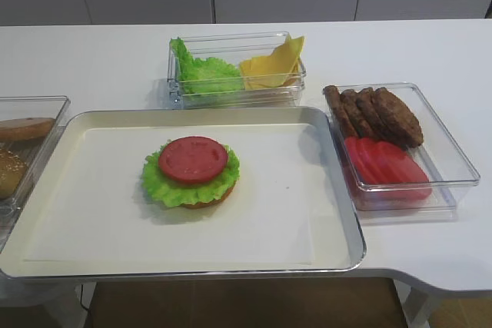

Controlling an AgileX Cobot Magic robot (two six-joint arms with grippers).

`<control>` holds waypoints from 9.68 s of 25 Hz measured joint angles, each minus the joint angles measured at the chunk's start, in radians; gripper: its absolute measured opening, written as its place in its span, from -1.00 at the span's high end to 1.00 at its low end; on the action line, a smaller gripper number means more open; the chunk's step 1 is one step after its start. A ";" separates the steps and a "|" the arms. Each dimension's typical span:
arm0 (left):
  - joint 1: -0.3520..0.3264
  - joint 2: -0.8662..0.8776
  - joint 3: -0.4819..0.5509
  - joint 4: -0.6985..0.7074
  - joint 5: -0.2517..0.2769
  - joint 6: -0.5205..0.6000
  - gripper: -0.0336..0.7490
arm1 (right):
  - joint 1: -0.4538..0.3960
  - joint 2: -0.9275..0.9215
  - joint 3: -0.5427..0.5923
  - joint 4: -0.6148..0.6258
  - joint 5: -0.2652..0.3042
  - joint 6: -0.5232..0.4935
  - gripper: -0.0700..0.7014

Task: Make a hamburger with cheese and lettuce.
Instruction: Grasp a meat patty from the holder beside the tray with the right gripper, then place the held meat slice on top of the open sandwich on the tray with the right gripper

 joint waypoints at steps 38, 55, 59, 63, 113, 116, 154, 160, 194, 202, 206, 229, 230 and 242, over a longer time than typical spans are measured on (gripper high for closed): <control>0.000 0.000 0.000 -0.002 0.000 0.026 -0.32 | 0.000 0.561 -0.402 0.146 0.141 -0.072 -0.34; 0.000 0.000 0.000 -0.002 0.000 0.026 -0.32 | 0.000 1.012 -0.595 0.195 0.136 0.103 -0.34; 0.000 0.000 0.000 -0.002 0.000 0.026 -0.32 | 0.000 1.106 -0.636 0.197 0.132 0.110 -0.34; 0.000 0.000 0.000 -0.002 0.000 0.026 -0.32 | 0.072 1.206 -0.688 0.160 0.130 0.134 -0.34; 0.000 0.000 0.000 -0.003 0.000 0.027 -0.32 | 0.455 1.935 -1.192 -0.097 0.088 0.488 -0.35; 0.000 0.000 0.000 -0.003 0.000 0.027 -0.32 | 0.455 1.935 -1.193 -0.097 0.086 0.488 -0.35; 0.000 0.000 0.000 -0.003 0.000 0.029 -0.32 | 0.455 1.965 -1.193 -0.110 0.111 0.488 0.17; 0.000 0.000 0.000 -0.003 0.000 0.029 -0.32 | 0.455 1.965 -1.195 -0.122 0.109 0.486 0.37; 0.000 0.000 0.000 -0.003 0.000 0.029 -0.32 | 0.455 1.876 -1.195 -0.121 0.115 0.461 0.48; 0.000 0.000 0.000 -0.003 0.000 0.029 -0.32 | 0.455 1.843 -1.195 -0.114 0.117 0.459 0.48; 0.000 0.000 0.000 -0.003 0.000 0.029 -0.32 | 0.455 1.827 -1.195 -0.114 0.117 0.459 0.48; 0.000 0.000 0.000 -0.003 0.000 0.029 -0.32 | 0.484 1.748 -1.195 0.006 0.119 0.413 0.48; 0.000 0.000 0.000 -0.003 0.000 0.029 -0.32 | 0.494 1.748 -1.195 0.005 0.119 0.412 0.49; 0.000 0.000 0.000 -0.003 0.000 0.029 -0.32 | 0.618 1.748 -1.195 -0.009 0.119 0.412 0.49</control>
